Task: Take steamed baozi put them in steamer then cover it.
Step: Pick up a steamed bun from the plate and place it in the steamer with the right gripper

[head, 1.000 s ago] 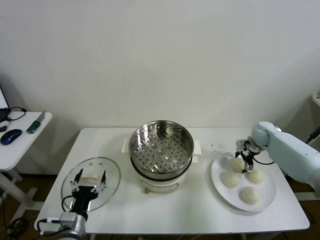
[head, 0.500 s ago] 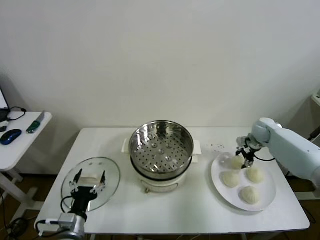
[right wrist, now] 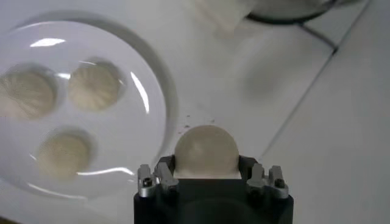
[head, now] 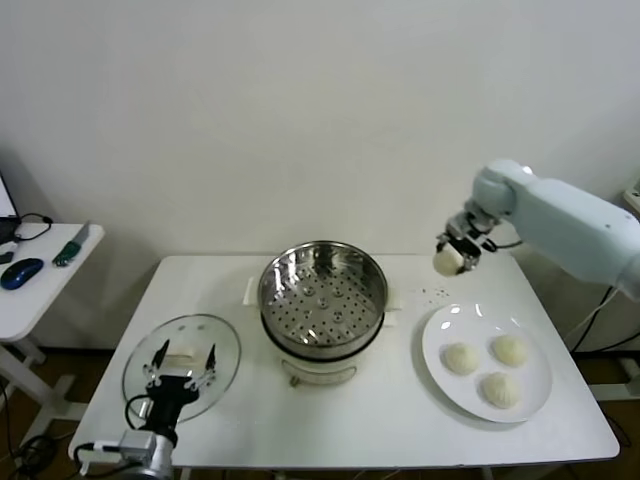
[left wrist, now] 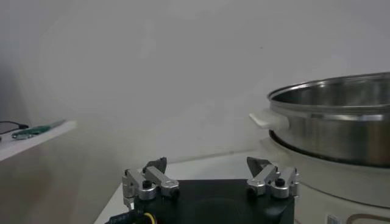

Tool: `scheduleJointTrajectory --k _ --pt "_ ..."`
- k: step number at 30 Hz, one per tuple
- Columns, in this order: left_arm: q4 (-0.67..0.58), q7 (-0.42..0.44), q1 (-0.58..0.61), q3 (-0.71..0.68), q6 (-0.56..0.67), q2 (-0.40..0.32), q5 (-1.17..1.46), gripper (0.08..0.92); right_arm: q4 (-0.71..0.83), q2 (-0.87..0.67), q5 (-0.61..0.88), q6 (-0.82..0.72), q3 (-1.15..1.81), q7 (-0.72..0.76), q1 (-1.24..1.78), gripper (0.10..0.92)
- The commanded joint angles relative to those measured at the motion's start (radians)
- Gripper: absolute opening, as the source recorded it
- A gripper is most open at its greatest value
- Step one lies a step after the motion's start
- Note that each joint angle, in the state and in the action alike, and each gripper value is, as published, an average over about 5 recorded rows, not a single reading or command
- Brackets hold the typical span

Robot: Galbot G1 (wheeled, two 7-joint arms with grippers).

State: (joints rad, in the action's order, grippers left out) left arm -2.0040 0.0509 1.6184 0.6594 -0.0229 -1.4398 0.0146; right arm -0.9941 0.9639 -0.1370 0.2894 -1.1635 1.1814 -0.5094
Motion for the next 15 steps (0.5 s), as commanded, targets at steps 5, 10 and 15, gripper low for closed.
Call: scheduleJointTrajectory --k 5,10,15 --pt "-0.01 0.001 0.024 -0.001 0.002 0.006 0.001 0.823 -0.072 0.352 -0.116 0.32 -0.085 -0.003 -0.19 0.679" --pt "-0.012 0.001 0.03 -0.001 0.001 0.007 0.001 0.823 -0.116 0.41 -0.216 0.36 -0.047 -0.028 -0.123 0.682" --pt "-0.02 0.0 0.033 -0.001 -0.003 0.009 0.002 0.823 -0.101 0.441 -0.343 0.393 -0.01 -0.046 -0.023 0.687"
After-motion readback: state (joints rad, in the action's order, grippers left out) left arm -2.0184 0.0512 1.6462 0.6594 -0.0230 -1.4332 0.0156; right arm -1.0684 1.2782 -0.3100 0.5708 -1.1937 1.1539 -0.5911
